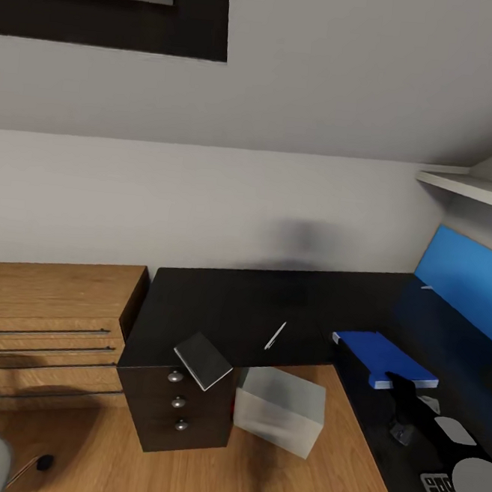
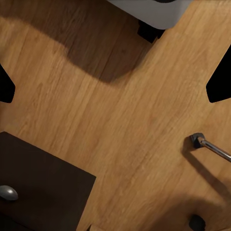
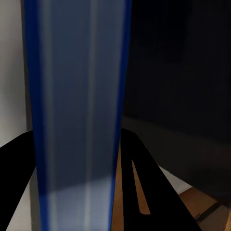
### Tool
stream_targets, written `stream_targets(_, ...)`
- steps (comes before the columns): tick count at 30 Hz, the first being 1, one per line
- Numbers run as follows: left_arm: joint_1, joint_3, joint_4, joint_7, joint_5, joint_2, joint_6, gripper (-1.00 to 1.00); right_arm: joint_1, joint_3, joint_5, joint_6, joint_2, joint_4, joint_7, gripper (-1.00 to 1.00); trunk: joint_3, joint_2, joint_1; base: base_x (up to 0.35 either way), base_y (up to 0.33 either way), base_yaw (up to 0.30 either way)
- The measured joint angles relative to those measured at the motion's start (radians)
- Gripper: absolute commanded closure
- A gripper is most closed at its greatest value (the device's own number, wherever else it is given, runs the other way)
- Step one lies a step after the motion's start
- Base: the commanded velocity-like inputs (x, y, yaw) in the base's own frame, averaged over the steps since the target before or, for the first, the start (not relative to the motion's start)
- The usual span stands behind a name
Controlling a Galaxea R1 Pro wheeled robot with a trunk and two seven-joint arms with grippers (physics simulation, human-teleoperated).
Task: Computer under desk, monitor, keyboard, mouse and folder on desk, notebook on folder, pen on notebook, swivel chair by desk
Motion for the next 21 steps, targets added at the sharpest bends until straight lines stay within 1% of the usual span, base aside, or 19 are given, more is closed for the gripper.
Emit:
stream_targets(4, 0.000, 0.000, 0.000, 0.000, 0.000, 0.000, 0.000, -1.00, 0.000, 0.001, 0.000, -0.018, 0.001, 0.000, 0.000, 1.00, 0.000, 0.000, 0.000, 0.000, 0.000, 0.000)
stream_targets(10, 0.000, 0.001, 0.000, 0.000, 0.000, 0.000, 0.000, -1.00, 0.000, 0.001, 0.000, -0.022, 0.001, 0.000, -0.004, 1.00, 0.000, 0.000, 0.000, 0.000, 0.000, 0.000)
stream_targets(21, 0.000, 0.001, 0.000, 0.000, 0.000, 0.000, 0.000, -1.00, 0.000, 0.000, 0.000, -0.022, 0.002, 0.000, -0.006, 1.00, -0.034, -0.077, 0.042, 0.000, 0.000, 0.000)
